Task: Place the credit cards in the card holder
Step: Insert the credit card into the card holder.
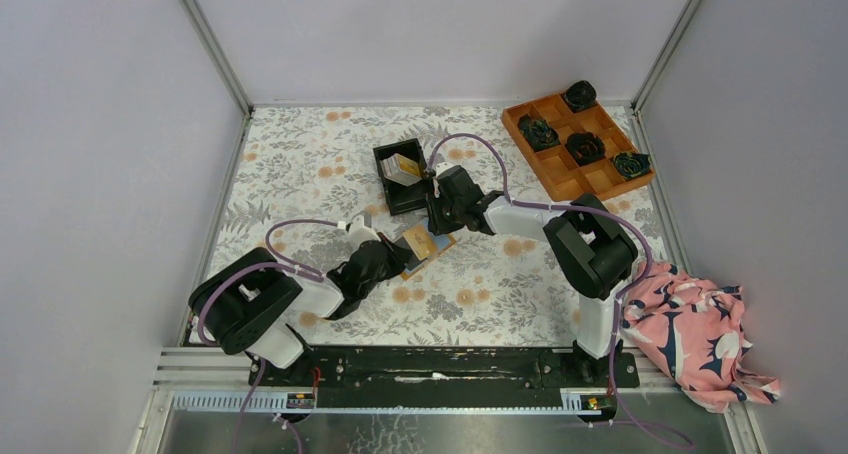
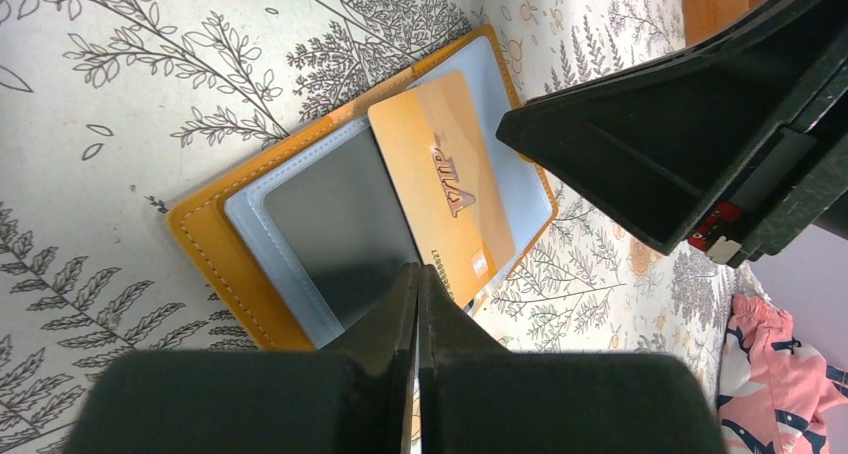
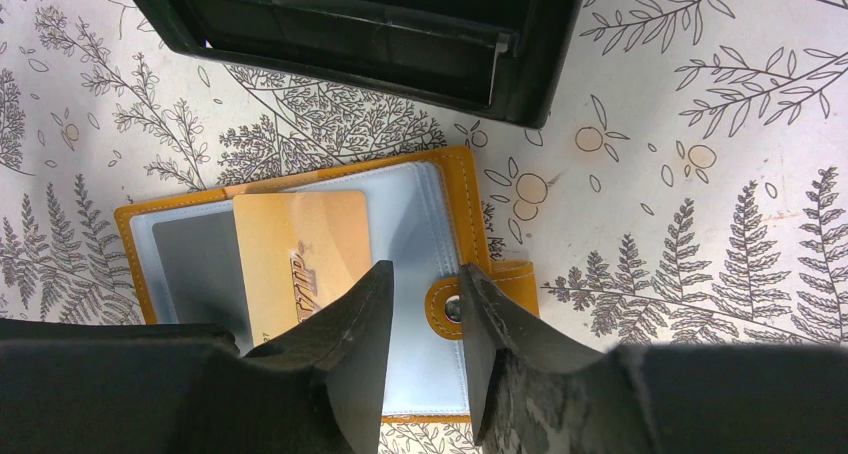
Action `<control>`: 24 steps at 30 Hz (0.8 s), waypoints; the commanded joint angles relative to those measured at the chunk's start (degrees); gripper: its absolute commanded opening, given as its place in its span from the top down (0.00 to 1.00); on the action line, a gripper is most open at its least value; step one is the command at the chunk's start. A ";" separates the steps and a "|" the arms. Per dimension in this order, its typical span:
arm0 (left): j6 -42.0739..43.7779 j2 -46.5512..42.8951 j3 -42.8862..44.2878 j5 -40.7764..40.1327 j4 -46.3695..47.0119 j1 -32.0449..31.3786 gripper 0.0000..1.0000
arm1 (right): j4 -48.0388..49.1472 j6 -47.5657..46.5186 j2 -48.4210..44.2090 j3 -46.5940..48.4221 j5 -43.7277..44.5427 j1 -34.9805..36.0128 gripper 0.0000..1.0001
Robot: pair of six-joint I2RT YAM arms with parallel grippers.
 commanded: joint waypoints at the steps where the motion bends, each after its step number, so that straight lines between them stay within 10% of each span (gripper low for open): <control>1: 1.45 0.54 0.16 -1.99 -1.17 -0.31 1.00 | -2.19 -0.80 0.61 0.32 0.50 0.53 0.62; 24: 0.48 8.79 4.02 -0.69 3.18 -0.83 1.00 | -1.50 -0.28 0.69 -0.53 -0.15 0.58 0.62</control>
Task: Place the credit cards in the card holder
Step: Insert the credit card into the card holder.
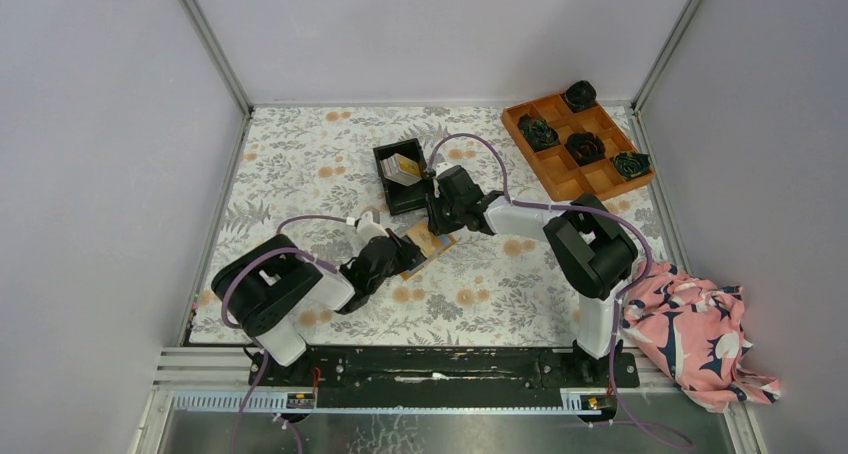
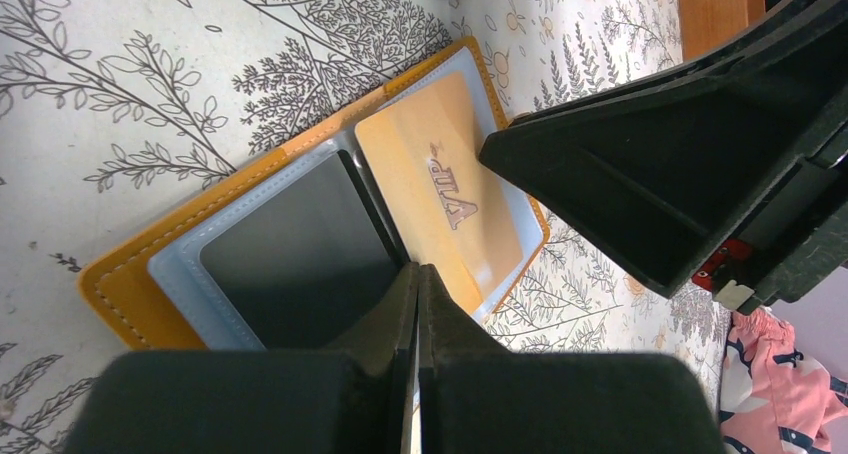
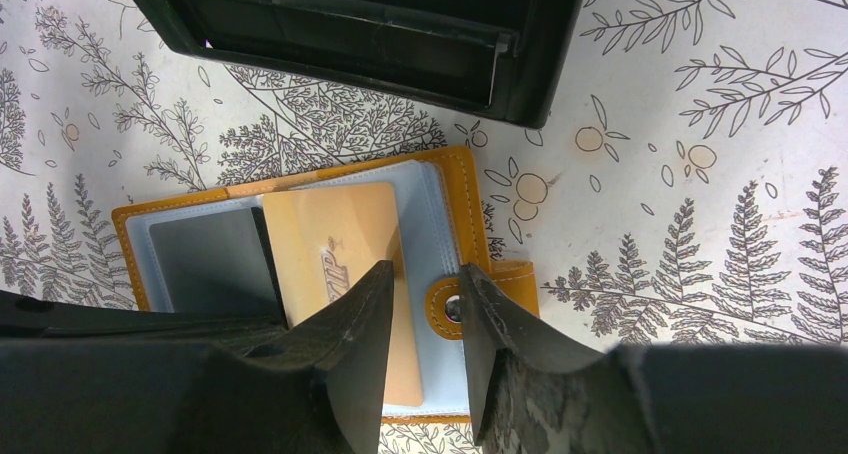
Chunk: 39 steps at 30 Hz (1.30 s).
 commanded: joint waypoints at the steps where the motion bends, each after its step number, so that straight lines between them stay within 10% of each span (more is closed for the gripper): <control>1: 0.63 1.61 0.74 -0.34 -0.58 -0.65 1.00 | -1.51 -0.31 0.70 -0.57 0.00 0.57 0.62; 22: 0.90 4.49 6.04 -1.47 0.04 -1.89 1.00 | -1.39 0.16 0.28 -0.92 -0.28 0.60 0.62; 39: 4.51 -11.53 1.80 -6.36 -13.26 -2.60 0.94 | -3.13 -1.49 -2.62 1.30 1.20 0.71 0.58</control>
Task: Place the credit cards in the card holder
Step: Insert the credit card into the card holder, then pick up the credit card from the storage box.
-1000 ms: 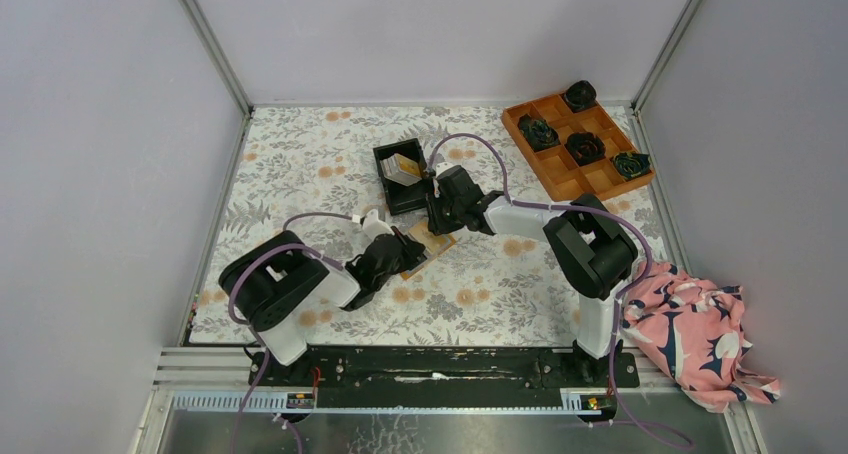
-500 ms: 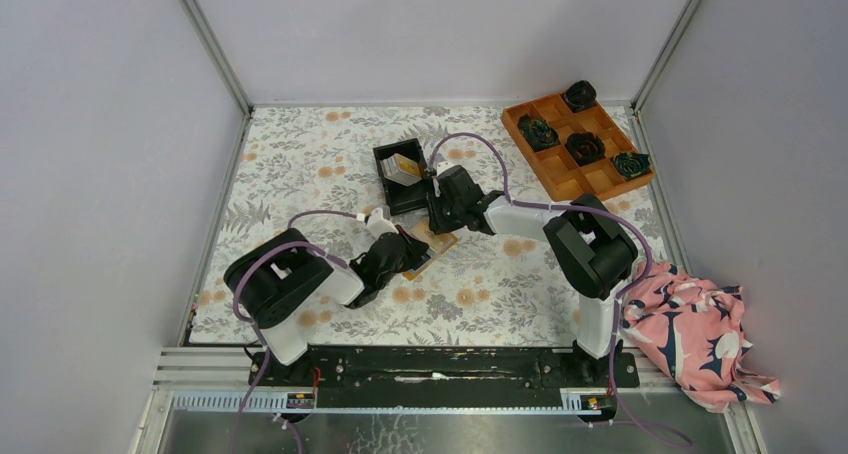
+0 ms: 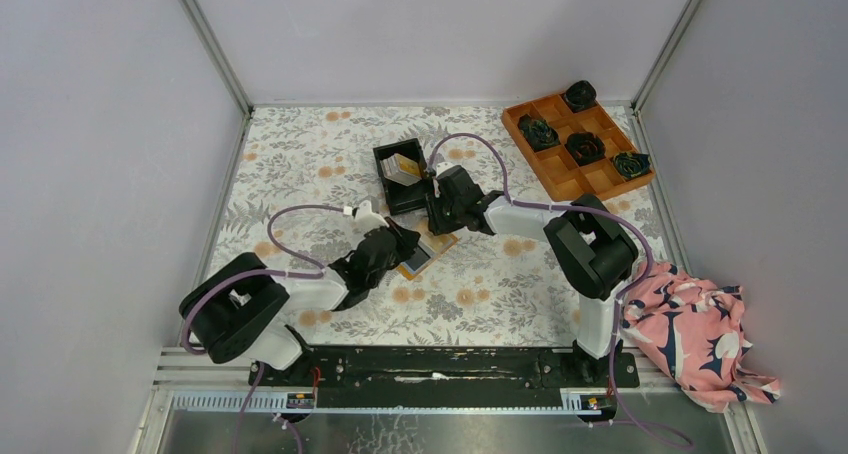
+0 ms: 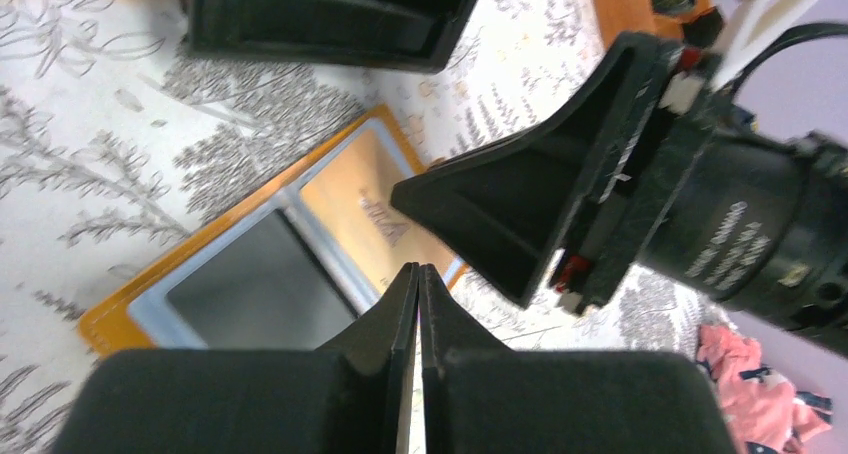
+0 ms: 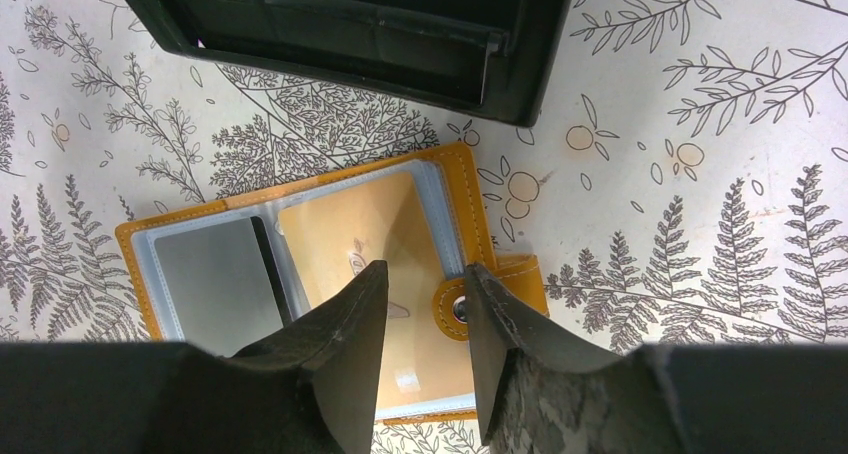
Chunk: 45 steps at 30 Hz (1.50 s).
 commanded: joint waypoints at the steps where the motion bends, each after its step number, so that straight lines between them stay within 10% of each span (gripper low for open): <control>1: 0.92 -1.36 -3.14 -1.33 -3.96 -1.26 0.95 | -3.24 -1.37 -2.56 1.47 0.33 0.68 0.58; 35: -2.56 -4.36 -2.79 -7.01 -18.15 -10.29 1.00 | -5.19 -1.33 -7.27 -1.95 3.07 1.85 0.57; 45: 0.91 -18.67 1.30 -11.60 -25.20 -10.50 0.77 | -9.42 -5.40 -7.99 11.87 4.63 1.92 0.48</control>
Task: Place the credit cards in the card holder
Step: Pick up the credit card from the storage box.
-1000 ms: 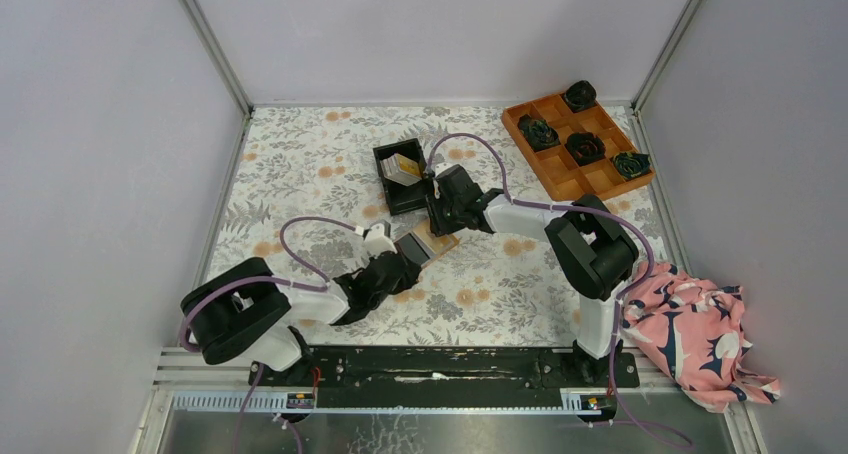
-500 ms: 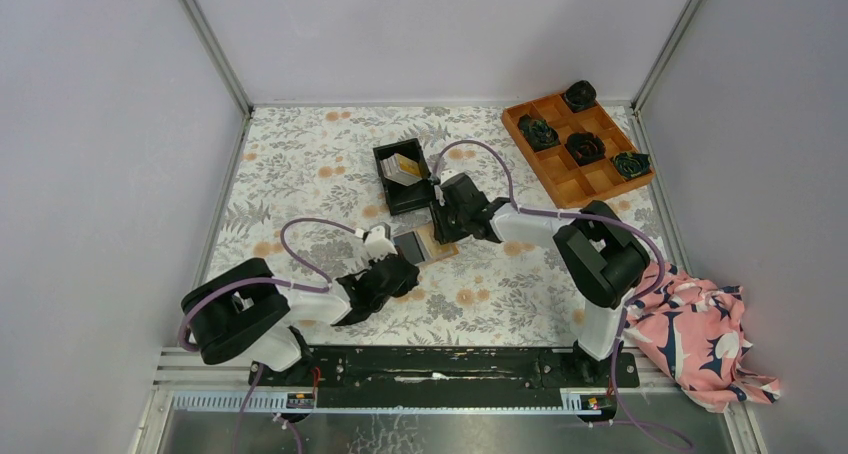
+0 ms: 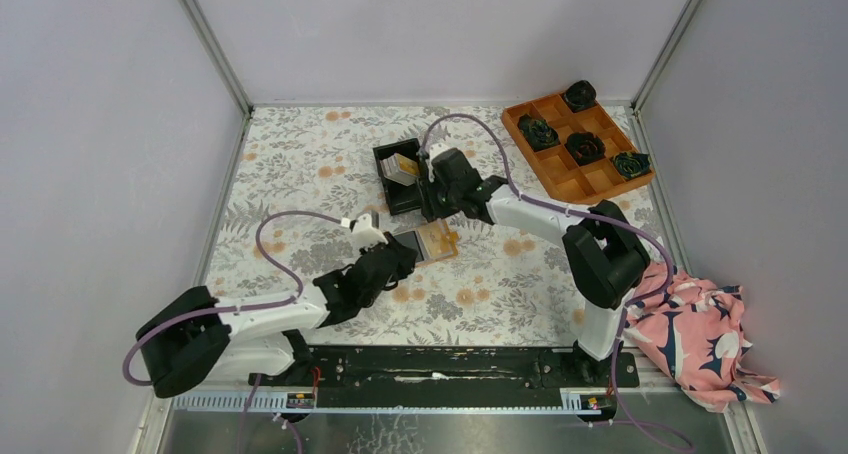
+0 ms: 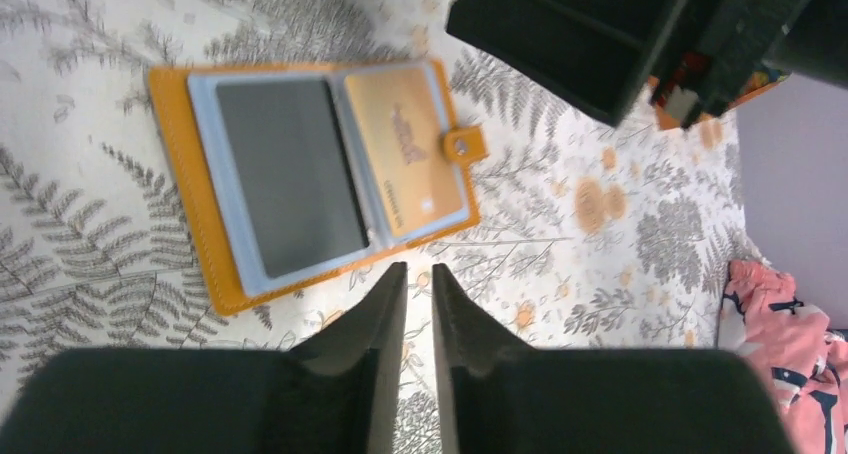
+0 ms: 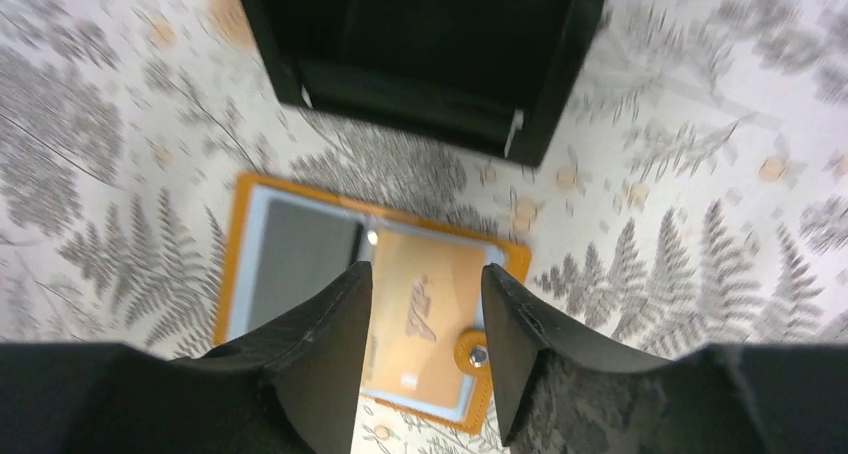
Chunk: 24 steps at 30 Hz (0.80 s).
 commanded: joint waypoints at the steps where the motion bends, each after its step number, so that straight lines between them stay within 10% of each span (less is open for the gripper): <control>1: 3.46 -4.23 4.05 -6.18 -3.68 -0.29 0.73 | -1.41 -3.65 -2.86 8.79 2.40 0.56 0.46; 9: 8.36 -3.79 10.22 -9.35 -4.32 7.11 0.29 | -9.44 -6.55 9.25 30.17 4.95 0.53 0.43; 24: 9.82 11.18 12.71 12.94 9.72 31.23 0.22 | -17.08 -5.31 30.40 57.47 0.89 -2.49 0.38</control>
